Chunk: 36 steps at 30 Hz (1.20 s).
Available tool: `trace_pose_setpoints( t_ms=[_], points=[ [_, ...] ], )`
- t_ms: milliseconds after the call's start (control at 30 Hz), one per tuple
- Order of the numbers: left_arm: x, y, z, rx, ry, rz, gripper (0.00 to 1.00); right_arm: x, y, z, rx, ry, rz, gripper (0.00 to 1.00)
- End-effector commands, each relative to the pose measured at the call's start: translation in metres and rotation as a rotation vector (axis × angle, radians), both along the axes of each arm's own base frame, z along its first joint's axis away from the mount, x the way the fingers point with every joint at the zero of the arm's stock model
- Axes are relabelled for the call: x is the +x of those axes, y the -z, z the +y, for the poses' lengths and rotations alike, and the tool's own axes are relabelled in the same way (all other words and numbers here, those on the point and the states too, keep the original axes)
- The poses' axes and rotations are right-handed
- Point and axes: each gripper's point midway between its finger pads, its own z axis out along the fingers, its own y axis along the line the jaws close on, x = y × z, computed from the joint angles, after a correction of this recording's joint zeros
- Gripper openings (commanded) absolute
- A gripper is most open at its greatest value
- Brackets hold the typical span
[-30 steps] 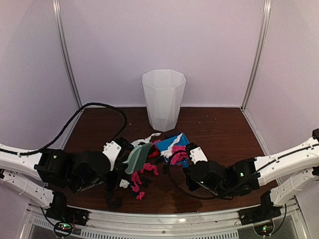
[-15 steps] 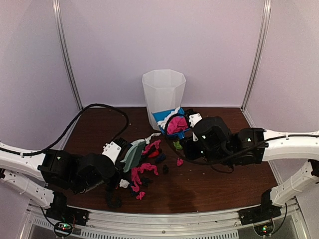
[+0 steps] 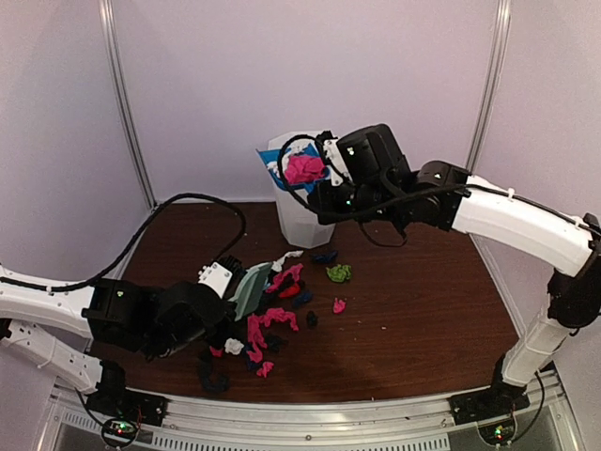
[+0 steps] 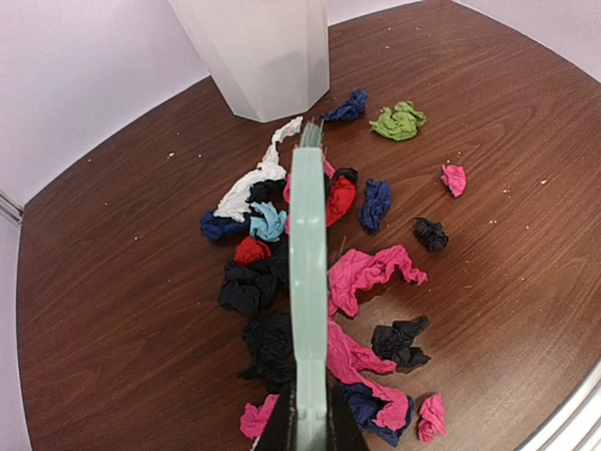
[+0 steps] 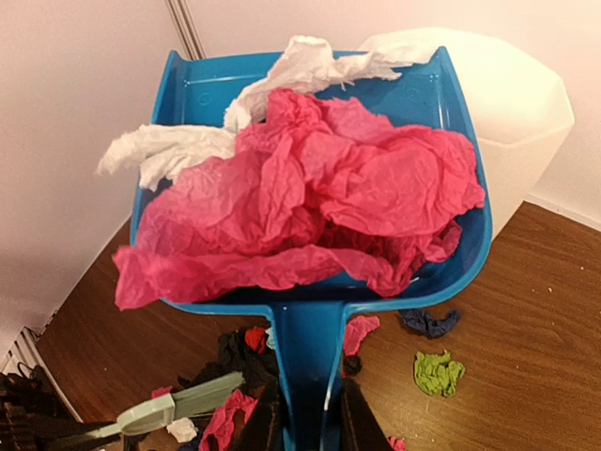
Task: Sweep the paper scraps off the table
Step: Dump the paper scraps into the trash bin.
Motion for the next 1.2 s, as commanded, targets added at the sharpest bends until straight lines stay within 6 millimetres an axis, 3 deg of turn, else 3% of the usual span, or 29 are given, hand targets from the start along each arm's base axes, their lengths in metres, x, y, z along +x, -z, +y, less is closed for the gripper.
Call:
trace_pose_setpoints(
  t_ms=[0, 200, 500, 767, 1167],
  points=[
    [0.003, -0.001, -0.003, -0.030, 0.000, -0.007, 0.00, 0.023, -0.019, 0.014, -0.004, -0.056, 0.005, 0.00],
    [0.003, 0.002, -0.002, -0.032, 0.001, 0.000, 0.00, 0.069, -0.039, 0.022, 0.025, -0.044, -0.001, 0.00],
    [0.003, 0.005, 0.003, -0.041, -0.007, 0.010, 0.00, 0.128, -0.039, 0.024, 0.178, -0.073, 0.036, 0.00],
    [-0.002, 0.002, -0.002, -0.089, 0.020, 0.036, 0.00, 0.148, -0.037, 0.037, 0.334, -0.125, 0.096, 0.00],
    [-0.010, 0.000, -0.008, -0.137, 0.047, 0.090, 0.00, 0.154, -0.077, 0.052, 0.751, -0.235, 0.233, 0.00]
  ],
)
